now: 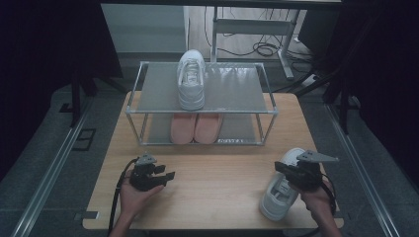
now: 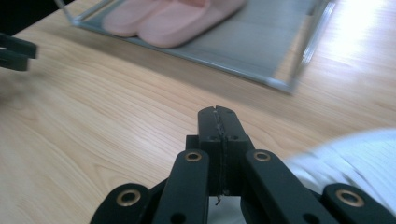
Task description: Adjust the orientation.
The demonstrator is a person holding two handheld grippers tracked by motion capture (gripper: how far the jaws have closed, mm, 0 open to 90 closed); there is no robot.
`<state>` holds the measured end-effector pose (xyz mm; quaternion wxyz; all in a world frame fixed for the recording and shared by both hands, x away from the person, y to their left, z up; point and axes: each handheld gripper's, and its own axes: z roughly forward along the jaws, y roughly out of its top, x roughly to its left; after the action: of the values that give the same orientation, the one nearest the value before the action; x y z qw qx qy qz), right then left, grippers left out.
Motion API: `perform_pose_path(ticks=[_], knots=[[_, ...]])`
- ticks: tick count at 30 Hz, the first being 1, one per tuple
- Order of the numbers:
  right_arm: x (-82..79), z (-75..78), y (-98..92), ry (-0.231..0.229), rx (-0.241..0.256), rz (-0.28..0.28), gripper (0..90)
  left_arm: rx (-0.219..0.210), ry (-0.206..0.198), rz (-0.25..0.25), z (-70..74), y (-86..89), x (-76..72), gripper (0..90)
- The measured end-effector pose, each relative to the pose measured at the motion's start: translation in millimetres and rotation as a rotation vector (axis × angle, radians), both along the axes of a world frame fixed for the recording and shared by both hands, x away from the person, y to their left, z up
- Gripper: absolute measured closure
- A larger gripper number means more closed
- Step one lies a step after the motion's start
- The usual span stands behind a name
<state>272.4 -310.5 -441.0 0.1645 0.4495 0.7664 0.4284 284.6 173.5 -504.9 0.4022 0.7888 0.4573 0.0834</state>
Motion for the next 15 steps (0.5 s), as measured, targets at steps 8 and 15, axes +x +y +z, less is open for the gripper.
perform_pose_path(ticks=[8, 15], knots=[[-12.2, -4.5, -39.0, -0.01, 0.008, -0.095, 89.9, 0.0, 0.0, 0.003, -0.1, 0.5, 0.4, 48.5], [-16.4, -10.0, -71.1, 0.003, 0.011, -0.184, 89.9, 0.001, 0.001, 0.002, -0.2, 0.3, 0.2, 48.5]])
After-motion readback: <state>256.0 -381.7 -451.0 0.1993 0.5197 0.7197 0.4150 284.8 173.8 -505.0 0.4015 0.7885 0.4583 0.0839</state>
